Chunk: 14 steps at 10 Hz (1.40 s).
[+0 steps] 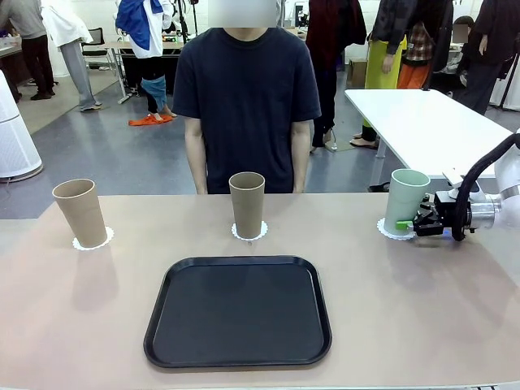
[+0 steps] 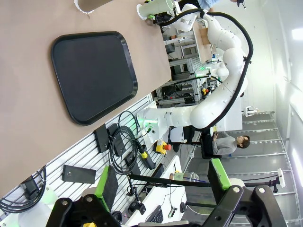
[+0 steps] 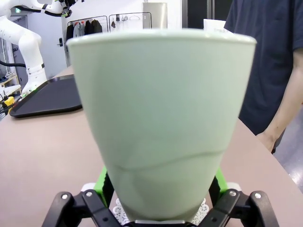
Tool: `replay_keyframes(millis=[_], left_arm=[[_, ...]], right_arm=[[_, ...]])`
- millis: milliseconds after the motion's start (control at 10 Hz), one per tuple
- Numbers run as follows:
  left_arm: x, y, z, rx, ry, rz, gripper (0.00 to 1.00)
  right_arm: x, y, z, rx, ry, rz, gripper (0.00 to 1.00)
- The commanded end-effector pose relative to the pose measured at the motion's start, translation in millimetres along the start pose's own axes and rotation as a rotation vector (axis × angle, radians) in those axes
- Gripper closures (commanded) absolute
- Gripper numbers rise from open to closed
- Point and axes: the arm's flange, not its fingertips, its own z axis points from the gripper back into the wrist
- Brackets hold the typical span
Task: Place coasters on the table and set cups on them.
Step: Take one Reusable plastic cup from the Flat Tray and place it on a coaster set by the human.
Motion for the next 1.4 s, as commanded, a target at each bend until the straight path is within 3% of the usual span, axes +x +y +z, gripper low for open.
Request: replay_keyframes(millis=[0,700,1300], left_arm=[[0.5,-2.9,-1.1,-0.005,-0.011,0.013,0.0],[0.5,-2.9,-1.1,-0.005,-0.011,0.013,0.0],[0.5,-2.9,-1.1,-0.005,-0.011,0.013,0.0]], right_arm=[[2.7,-2.0,-0.1,0.001,0.041,-0.004,0.0],[13.1,11.1,20.2,-0.01,0.175,-0.001,0.0],[39.9,27.3,66.3,-0.127,0.351,0.003,0.0]])
